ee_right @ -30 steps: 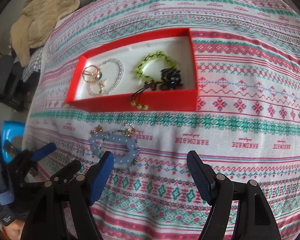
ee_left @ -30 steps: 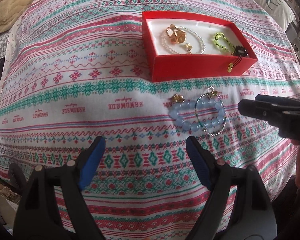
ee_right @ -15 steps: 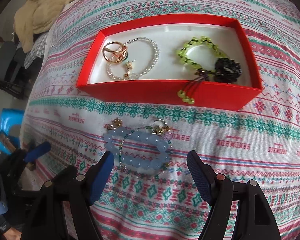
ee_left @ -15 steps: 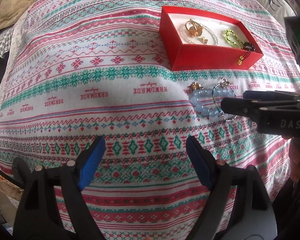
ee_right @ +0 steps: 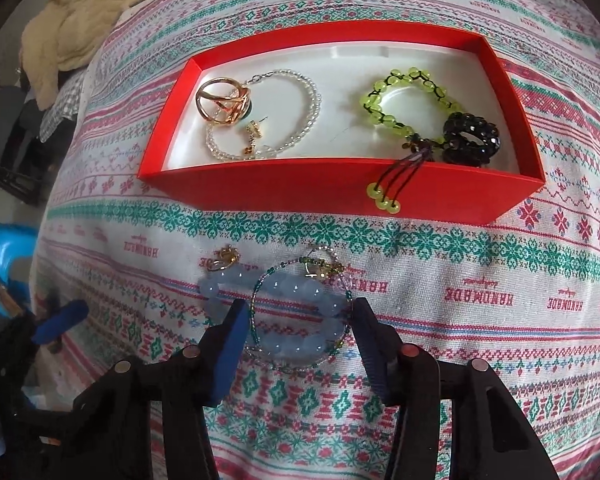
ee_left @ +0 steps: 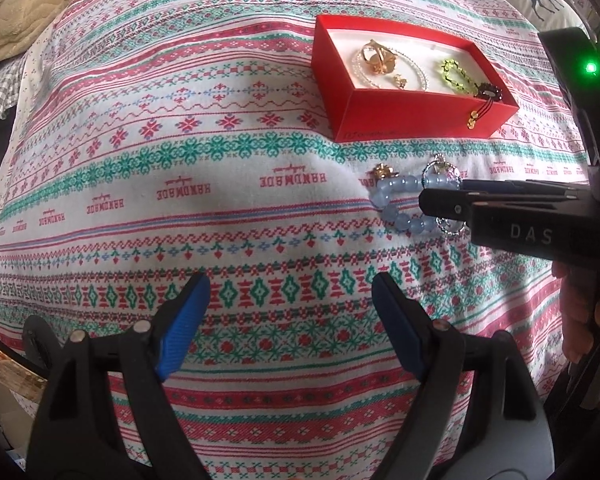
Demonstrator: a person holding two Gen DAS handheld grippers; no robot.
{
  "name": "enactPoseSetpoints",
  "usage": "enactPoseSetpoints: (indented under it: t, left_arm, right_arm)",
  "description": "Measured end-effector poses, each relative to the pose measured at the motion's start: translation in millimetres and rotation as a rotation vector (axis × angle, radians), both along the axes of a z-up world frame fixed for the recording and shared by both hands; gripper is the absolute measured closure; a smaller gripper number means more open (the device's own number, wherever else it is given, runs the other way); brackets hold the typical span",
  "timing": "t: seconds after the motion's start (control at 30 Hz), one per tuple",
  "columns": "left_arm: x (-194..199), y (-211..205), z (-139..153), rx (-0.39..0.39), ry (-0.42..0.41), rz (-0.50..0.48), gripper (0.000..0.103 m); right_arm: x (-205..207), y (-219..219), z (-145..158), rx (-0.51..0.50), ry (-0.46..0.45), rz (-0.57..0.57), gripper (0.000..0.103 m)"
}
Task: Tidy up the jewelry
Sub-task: 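Close the left tool on the blue bead bracelet while the right tool reaches the thin beaded bracelet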
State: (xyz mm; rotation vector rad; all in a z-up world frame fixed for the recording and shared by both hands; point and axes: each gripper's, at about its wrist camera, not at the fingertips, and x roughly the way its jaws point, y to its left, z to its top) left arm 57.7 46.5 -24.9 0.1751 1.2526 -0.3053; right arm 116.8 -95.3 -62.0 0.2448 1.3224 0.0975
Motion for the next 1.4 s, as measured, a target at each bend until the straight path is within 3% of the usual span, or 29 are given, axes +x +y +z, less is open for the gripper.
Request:
enactPoseSetpoints:
  t: [0.27,0.43,0.63,0.83,1.17,1.23,1.4]
  left_arm:
    - [10,-17,2,-0.062,-0.005,0.014,0.020]
    - [19,-23,8,-0.185,-0.012,0.039,0.021]
    - [29,-41,4,-0.264,0.018,0.052,0.046]
    - [35,-63,-15,-0.241,0.061,0.052,0.063]
    - [40,-80,-29,-0.129,0.054,0.057,0.075]
    - [41,-89,-30,-0.092,0.041,0.044,0.088]
    - [40,-89,-30,-0.086,0.044,0.035,0.090]
  right_arm:
    - [-11,-24,8,0.003,-0.021,-0.020,0.050]
    - [-17,-36,16,0.006,-0.039,-0.034,0.051]
    - [-22,-48,20,-0.002,-0.050,-0.045,0.051]
    - [-26,-60,22,0.001,-0.052,-0.059,0.050]
    - [-28,-70,23,-0.003,-0.054,-0.068,0.050]
    - [-30,-74,23,-0.003,-0.052,-0.069,0.050]
    - [-36,-83,24,-0.004,-0.054,-0.069,0.050]
